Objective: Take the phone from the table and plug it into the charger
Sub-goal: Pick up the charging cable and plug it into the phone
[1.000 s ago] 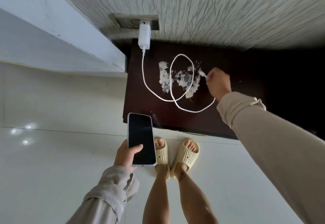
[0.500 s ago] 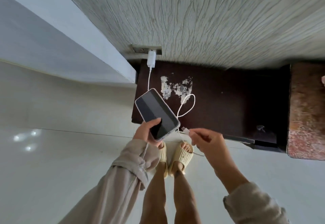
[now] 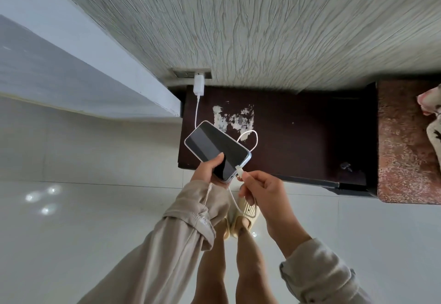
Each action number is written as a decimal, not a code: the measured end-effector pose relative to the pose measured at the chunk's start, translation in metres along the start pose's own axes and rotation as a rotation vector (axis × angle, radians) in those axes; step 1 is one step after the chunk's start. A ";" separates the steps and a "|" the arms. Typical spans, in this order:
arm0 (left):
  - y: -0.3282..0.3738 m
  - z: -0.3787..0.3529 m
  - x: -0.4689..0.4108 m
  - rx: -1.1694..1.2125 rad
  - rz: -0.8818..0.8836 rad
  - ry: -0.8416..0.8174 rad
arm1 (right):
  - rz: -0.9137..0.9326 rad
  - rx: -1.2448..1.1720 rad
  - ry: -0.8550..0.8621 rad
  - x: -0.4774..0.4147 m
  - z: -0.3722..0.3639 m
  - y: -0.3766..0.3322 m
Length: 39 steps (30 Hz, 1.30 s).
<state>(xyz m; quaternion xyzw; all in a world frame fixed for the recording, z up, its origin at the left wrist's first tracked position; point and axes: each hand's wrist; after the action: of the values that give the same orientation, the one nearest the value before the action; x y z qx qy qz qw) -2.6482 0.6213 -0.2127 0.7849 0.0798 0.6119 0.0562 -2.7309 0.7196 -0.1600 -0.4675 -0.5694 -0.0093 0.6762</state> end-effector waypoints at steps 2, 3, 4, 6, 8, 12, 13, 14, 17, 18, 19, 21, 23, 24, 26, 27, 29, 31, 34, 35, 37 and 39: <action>-0.003 0.002 -0.003 -0.014 -0.007 -0.018 | 0.001 0.011 0.007 0.000 0.001 0.001; -0.004 0.003 -0.003 -0.009 -0.004 -0.024 | 0.002 0.017 0.009 0.001 0.001 0.002; -0.005 0.004 -0.004 -0.002 0.002 -0.027 | 0.003 0.021 0.013 0.001 0.002 0.003; -0.007 0.005 -0.003 0.019 0.021 -0.028 | 0.002 0.027 0.025 0.002 0.004 0.006; -0.009 0.007 -0.004 0.042 0.026 -0.024 | -0.003 0.036 0.028 0.003 0.005 0.008; -0.012 0.013 -0.004 0.001 -0.003 -0.024 | 0.000 0.058 0.028 0.004 0.007 0.012; -0.013 0.014 -0.003 -0.005 -0.013 -0.032 | 0.000 0.074 0.025 0.005 0.008 0.012; -0.013 0.016 -0.002 -0.025 -0.032 -0.033 | -0.004 0.086 0.021 0.006 0.008 0.013; -0.014 0.018 -0.003 -0.164 -0.129 -0.011 | -0.038 0.088 0.008 0.008 0.009 0.013; -0.014 0.016 -0.001 -0.186 -0.154 -0.008 | -0.046 0.094 0.008 0.008 0.009 0.013; -0.015 0.013 0.001 -0.175 -0.175 -0.009 | -0.048 0.107 0.013 0.008 0.009 0.013; -0.017 0.006 0.008 -0.135 -0.218 -0.012 | -0.038 0.129 0.033 0.007 0.010 0.012; -0.019 -0.001 0.012 -0.137 -0.253 -0.019 | -0.024 0.141 0.045 0.006 0.011 0.012; -0.019 -0.004 0.013 -0.159 -0.269 -0.025 | -0.018 0.145 0.047 0.006 0.012 0.012; -0.017 -0.009 0.015 -0.184 -0.300 -0.034 | -0.006 0.156 0.050 0.006 0.013 0.012; -0.016 -0.011 0.015 -0.189 -0.313 -0.050 | -0.002 0.163 0.056 0.006 0.013 0.013; -0.015 -0.014 0.015 -0.209 -0.329 -0.092 | -0.003 0.163 0.068 0.006 0.014 0.015; -0.014 -0.016 0.016 -0.260 -0.341 -0.126 | -0.006 0.128 0.065 0.007 0.014 0.019; -0.011 -0.019 0.017 -0.328 -0.337 -0.201 | -0.004 0.068 0.022 0.010 0.015 0.026; -0.010 -0.019 0.018 -0.339 -0.340 -0.218 | 0.002 0.050 -0.001 0.010 0.015 0.028; -0.006 -0.016 0.019 -0.340 -0.359 -0.253 | 0.017 0.044 -0.051 0.010 0.017 0.028; -0.003 -0.012 0.019 -0.372 -0.397 -0.286 | 0.027 0.089 -0.107 0.009 0.020 0.027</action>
<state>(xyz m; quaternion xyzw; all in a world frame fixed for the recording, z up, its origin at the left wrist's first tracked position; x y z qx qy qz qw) -2.6557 0.6277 -0.1921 0.8085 0.1094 0.4763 0.3279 -2.7282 0.7523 -0.1720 -0.4445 -0.5981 0.0500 0.6650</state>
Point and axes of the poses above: each hand's wrist, its own x-axis away from the middle knuckle, its own z-axis out of the back of the hand, y = z × x, and after that the axes turned 2 degrees about -x, right-handed
